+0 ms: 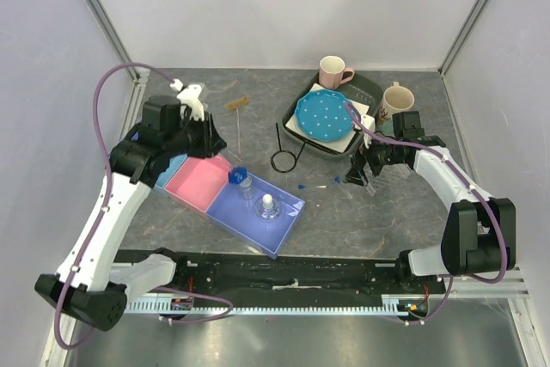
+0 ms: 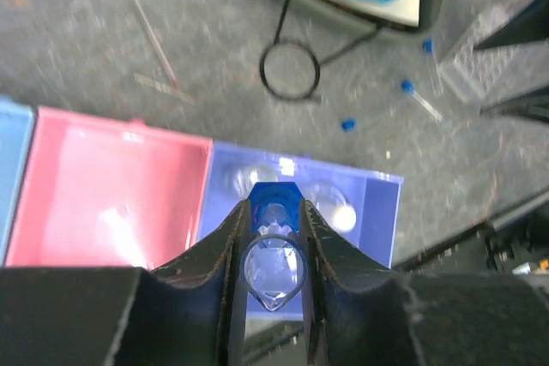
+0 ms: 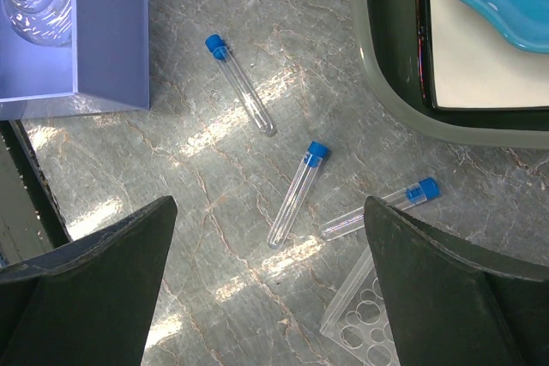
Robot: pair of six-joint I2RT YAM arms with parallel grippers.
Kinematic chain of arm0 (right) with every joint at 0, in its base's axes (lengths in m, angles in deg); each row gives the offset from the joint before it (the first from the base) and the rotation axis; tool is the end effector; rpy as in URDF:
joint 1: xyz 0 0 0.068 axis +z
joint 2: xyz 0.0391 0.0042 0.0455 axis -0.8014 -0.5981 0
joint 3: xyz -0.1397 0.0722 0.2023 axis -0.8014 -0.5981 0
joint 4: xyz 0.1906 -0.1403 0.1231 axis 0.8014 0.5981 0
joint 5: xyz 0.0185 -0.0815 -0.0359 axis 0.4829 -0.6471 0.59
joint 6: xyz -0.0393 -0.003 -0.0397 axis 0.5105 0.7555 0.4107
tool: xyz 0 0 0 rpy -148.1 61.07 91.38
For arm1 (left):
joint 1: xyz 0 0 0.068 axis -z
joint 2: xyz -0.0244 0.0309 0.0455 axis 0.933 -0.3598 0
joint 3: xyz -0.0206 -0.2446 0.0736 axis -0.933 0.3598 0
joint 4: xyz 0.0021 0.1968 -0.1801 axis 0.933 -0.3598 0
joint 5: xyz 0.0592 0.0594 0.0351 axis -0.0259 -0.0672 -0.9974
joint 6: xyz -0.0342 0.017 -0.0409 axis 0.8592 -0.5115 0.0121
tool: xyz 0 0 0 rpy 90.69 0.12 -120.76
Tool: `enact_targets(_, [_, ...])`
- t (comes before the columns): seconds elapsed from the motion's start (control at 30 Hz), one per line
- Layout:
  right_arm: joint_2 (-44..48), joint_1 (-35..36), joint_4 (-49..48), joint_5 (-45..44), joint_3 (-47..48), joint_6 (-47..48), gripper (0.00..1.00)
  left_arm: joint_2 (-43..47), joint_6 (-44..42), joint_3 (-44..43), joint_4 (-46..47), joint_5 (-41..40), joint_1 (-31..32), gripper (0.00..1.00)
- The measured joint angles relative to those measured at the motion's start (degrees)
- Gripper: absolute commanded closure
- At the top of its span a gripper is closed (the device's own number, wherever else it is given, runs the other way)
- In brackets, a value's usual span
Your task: Organize the chemistry lab equipment
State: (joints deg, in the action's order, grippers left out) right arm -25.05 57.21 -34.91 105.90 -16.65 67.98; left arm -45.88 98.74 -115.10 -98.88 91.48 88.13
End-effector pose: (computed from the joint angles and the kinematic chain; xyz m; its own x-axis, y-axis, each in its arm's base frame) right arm 0.2753 0.0470 0.2102 -0.4875 -0.4254 -0.7625 -0.8246 0.5114 0.2419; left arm 0.2200 -0.0845 0.3802 -0.6182 -0.0170 -0.7858 0.3455 0.8921 -0.2911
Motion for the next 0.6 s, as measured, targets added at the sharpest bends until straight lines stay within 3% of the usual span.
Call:
enact_targets(0.27, [0.0, 0.0, 0.0, 0.2, 0.0, 0.0, 0.02, 9.0, 2.7, 11.2, -7.3, 4.5, 0.0, 0.85])
enact_targets(0.6, [0.0, 0.0, 0.0, 0.2, 0.0, 0.0, 0.02, 10.0, 11.4, 26.2, 1.6, 15.0, 0.0, 0.84])
